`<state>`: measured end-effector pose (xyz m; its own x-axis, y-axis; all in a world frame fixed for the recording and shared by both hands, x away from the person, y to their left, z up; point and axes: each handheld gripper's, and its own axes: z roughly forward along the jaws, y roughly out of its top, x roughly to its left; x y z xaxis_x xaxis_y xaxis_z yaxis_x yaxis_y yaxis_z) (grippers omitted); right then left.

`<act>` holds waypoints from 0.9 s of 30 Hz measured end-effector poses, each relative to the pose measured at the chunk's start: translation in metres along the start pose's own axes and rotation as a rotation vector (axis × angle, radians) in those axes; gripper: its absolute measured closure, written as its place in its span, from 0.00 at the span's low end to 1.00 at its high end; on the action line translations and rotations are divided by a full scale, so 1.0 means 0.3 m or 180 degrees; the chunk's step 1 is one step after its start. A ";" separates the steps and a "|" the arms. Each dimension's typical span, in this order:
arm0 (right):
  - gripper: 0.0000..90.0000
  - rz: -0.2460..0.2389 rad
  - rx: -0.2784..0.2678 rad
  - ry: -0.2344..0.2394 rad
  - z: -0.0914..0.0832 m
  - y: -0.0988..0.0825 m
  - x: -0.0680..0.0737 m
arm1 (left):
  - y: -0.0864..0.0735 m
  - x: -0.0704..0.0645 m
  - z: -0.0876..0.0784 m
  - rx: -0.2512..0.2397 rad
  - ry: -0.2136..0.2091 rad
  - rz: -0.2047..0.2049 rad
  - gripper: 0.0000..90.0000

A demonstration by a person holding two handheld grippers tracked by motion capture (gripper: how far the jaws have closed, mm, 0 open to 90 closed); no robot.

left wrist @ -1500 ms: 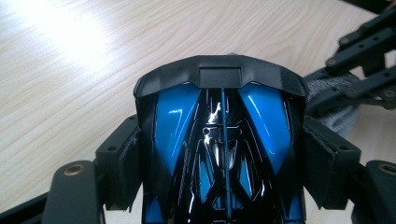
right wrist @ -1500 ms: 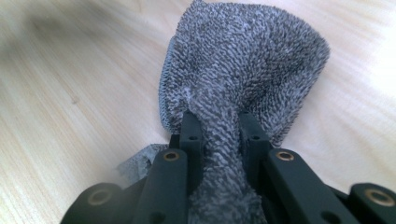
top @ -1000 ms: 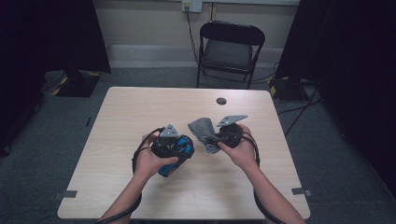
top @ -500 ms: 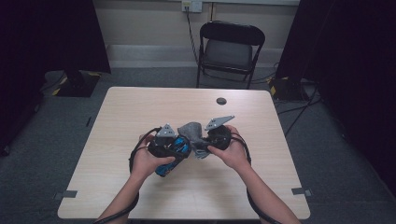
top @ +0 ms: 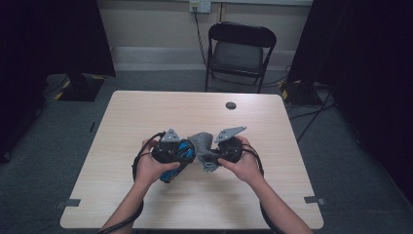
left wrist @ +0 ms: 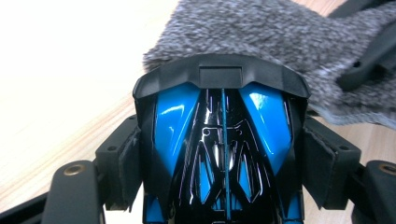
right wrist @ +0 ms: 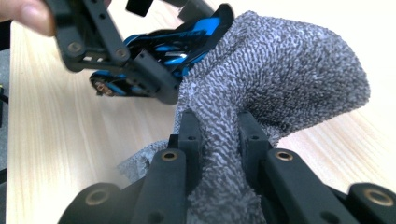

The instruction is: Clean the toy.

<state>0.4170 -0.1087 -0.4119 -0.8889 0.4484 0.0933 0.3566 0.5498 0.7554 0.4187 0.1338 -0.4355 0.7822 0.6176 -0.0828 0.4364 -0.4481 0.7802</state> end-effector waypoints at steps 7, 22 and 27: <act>0.85 -0.0017 -0.0015 0.0067 -0.004 -0.018 0.019 | -0.003 0.012 -0.009 -0.0031 0.0056 -0.0035 0.28; 0.85 -0.0063 0.0011 0.0184 0.004 -0.042 0.057 | -0.019 0.042 -0.024 0.0000 0.0178 -0.0098 0.28; 0.85 -0.0036 0.0027 0.0230 0.003 -0.058 0.059 | -0.016 0.054 -0.040 -0.0062 0.0223 -0.0149 0.28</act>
<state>0.3953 -0.1098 -0.4240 -0.9112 0.3903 0.1317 0.3487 0.5606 0.7511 0.4240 0.1537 -0.4333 0.7277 0.6816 -0.0765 0.4625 -0.4053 0.7885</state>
